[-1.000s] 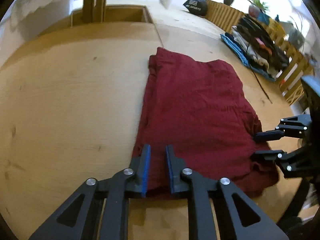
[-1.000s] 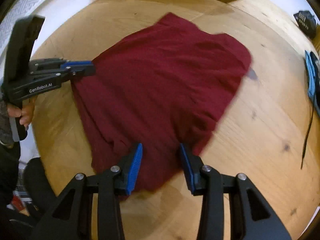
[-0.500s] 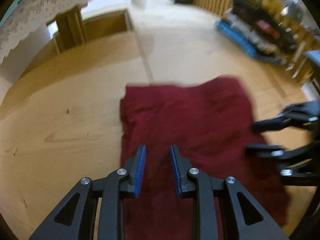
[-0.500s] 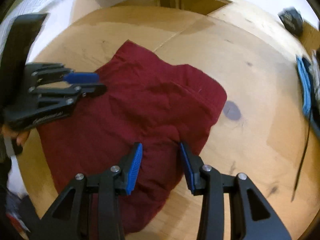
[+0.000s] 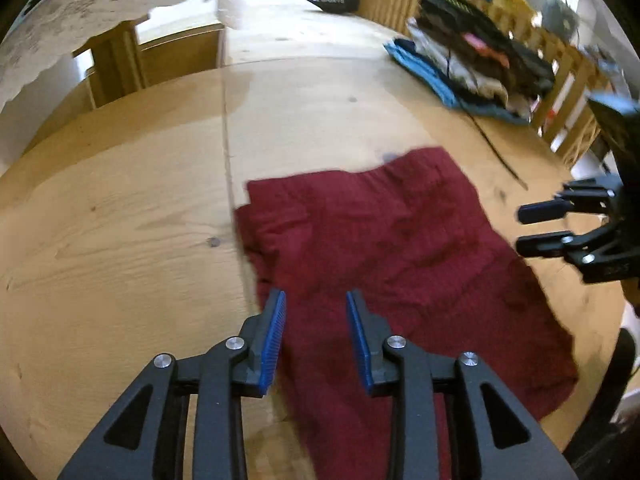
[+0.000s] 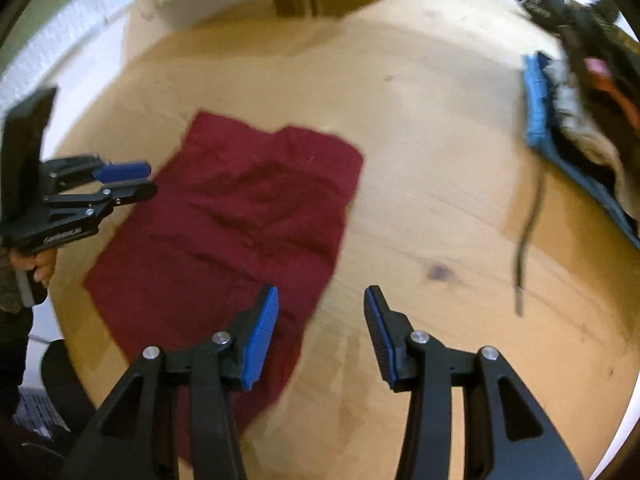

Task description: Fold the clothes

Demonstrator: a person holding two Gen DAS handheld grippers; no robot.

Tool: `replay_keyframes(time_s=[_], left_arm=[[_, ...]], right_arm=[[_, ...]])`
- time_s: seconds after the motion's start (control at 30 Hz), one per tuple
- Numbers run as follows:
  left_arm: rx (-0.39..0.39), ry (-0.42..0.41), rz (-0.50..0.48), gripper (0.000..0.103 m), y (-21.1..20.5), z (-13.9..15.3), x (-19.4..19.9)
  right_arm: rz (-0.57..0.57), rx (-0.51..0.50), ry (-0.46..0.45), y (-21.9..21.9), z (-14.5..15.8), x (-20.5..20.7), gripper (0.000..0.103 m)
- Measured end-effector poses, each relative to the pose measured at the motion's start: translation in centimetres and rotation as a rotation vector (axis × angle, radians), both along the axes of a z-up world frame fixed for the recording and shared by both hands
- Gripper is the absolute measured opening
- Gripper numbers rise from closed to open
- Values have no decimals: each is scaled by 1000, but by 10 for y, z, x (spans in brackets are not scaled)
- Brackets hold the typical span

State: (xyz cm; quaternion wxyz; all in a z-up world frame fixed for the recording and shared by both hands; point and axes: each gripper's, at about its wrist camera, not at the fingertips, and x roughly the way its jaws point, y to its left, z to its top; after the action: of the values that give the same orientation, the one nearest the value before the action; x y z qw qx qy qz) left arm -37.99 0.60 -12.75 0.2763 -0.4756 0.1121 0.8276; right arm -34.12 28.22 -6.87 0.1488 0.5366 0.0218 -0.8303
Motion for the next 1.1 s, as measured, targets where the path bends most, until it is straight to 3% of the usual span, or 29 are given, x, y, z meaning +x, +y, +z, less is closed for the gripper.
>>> replay_keyframes(time_s=[0.13,0.23,0.33,0.5,0.63,0.7,0.77,0.83,0.9,1.1], left_arm=[[-14,-8,-31,32,-8,10,23],[-64,-38,-69,46,-16,8,54],[-91,-83,-62,46,-17,-4,72],[-99,-110,-35,46,-13,-18,77],[-116,-97,-62,46,0,-27,79],[-107,-93,-66,44,1,-28,80],[-98,-83,-74,42,2,-28,82],[-84,-81,-87,25,2,-28,84],[-71,-91,-95,13,1,-28,85],[34,-136,-89,9,-9,-17,85]], right_arm=[[57,-28,21,-3,12,49,45],[42,-80,-54,-11,8,75,45],[6,-146,-120,-4,-4,97,47],[-12,-111,-121,-24,-31,94,50],[23,-86,-80,-30,-33,103,50],[57,-81,-55,-40,-31,109,50],[85,-39,-26,-47,-31,113,43],[89,-48,-28,-49,-28,116,20],[82,-99,-52,-45,-26,116,13],[9,-265,-72,-17,-9,121,10]])
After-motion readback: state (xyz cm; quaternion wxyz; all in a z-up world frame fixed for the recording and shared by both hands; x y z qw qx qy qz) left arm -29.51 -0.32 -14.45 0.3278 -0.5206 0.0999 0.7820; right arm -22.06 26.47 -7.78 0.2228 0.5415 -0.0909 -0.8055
